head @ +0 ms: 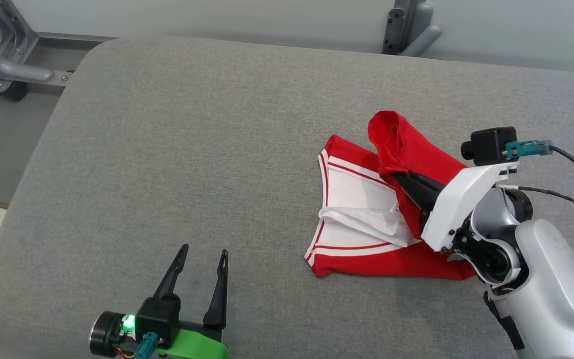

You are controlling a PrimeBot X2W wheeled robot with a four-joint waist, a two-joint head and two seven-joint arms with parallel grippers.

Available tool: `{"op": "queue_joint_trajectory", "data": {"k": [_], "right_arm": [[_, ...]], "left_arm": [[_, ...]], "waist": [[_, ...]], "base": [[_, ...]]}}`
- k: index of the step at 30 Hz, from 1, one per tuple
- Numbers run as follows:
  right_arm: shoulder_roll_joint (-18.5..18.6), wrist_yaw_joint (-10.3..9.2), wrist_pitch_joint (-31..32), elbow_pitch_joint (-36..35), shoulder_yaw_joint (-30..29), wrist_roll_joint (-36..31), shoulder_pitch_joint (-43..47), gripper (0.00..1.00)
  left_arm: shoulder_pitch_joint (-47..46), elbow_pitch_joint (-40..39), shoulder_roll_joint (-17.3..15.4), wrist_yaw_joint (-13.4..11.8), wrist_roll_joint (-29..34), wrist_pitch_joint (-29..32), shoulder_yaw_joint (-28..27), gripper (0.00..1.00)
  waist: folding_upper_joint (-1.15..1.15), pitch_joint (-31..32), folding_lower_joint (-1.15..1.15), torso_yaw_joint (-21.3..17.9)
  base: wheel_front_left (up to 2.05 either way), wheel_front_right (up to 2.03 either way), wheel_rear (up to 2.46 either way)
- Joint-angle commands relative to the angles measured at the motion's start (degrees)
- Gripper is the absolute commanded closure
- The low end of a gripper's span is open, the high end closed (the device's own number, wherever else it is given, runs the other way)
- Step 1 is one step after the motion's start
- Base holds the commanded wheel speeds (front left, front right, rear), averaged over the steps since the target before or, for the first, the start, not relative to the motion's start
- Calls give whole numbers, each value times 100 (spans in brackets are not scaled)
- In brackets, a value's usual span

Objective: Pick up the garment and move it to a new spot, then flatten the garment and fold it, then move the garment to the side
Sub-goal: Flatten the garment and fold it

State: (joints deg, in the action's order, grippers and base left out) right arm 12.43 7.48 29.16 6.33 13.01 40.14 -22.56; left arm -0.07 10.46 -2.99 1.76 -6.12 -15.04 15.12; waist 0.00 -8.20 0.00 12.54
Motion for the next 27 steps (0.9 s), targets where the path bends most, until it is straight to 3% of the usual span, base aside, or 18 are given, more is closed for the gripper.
{"op": "queue_joint_trajectory", "data": {"k": [1, 22, 23, 25, 26, 27], "right_arm": [[-53, 0, -40, 89, 45, -75, -42, 100], [-513, 0, -643, 1414, 634, -192, -536, 100], [-544, 0, -712, 1524, 669, -135, -573, 91], [-587, 0, -764, 1597, 688, -39, -592, 53], [-602, 0, -810, 1612, 683, 1, -605, 19], [-619, 0, -874, 1614, 678, 52, -620, 0]], "left_arm": [[-117, 8, 7, -19, -20, -14, 4, 0], [-281, 47, 11, -119, -205, -14, 181, 0], [-285, 55, 10, -123, -214, -14, 201, 0], [-283, 58, 10, -122, -227, -14, 212, 0], [-280, 60, 10, -126, -236, -14, 211, 0], [-279, 63, 10, -131, -240, -14, 205, 0]], "waist": [[0, -55, 0, 208], [0, -192, 0, 371], [0, -192, 0, 370], [0, -191, 0, 365], [0, -190, 0, 359], [0, -190, 0, 352]], "base": [[0, 0, 0], [0, 0, 0], [0, 0, 0], [0, 0, 0], [0, 0, 0], [0, 0, 0]]}}
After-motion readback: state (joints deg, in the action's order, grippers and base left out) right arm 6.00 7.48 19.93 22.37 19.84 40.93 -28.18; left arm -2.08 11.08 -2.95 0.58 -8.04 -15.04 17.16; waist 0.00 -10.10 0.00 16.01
